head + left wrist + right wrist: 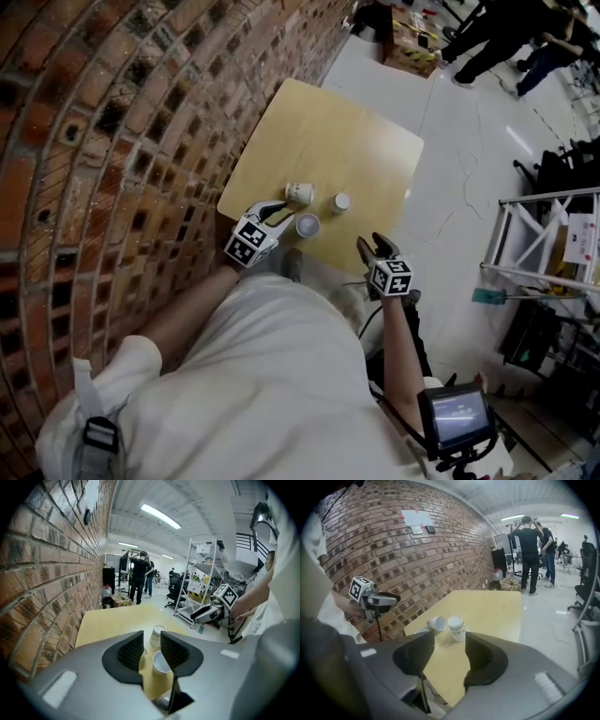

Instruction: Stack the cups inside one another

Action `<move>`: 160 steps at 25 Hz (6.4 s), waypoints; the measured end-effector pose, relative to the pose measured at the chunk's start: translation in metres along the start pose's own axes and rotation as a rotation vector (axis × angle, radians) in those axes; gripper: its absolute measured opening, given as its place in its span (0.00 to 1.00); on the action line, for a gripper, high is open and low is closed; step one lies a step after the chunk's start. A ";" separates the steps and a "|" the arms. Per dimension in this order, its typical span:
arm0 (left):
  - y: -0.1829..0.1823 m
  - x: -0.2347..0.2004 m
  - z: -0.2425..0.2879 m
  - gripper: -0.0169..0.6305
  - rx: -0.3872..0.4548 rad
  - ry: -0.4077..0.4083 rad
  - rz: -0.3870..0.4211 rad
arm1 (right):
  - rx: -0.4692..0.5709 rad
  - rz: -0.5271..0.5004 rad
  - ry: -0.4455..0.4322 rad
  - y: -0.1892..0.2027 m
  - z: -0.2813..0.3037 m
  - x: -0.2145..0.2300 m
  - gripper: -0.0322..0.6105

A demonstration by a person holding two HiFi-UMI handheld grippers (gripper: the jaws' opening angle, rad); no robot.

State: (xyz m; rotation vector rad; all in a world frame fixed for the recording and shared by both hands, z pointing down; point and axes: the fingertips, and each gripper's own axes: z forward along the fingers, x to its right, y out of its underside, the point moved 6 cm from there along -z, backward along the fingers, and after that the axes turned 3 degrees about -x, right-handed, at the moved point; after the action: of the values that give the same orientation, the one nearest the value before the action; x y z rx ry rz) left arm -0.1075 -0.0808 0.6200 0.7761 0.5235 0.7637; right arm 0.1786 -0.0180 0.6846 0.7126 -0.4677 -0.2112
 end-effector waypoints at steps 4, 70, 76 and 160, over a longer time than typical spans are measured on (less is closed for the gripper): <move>-0.002 -0.010 -0.005 0.23 0.054 -0.007 -0.067 | 0.063 -0.035 0.102 -0.018 0.001 0.002 0.37; 0.004 0.000 0.011 0.33 -0.035 0.192 -0.255 | -0.036 -0.160 0.018 -0.057 0.061 -0.016 0.45; -0.012 0.031 0.040 0.35 -0.067 0.327 -0.241 | 0.122 -0.060 -0.045 -0.061 0.017 -0.024 0.45; 0.059 0.144 0.206 0.11 -0.949 -0.034 0.630 | 0.036 0.103 -0.435 -0.016 -0.079 0.095 0.44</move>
State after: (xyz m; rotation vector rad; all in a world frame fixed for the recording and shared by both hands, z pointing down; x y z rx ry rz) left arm 0.0954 -0.0290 0.7709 0.0360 -0.1665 1.4241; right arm 0.2990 -0.0167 0.6538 0.6763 -0.9225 -0.2625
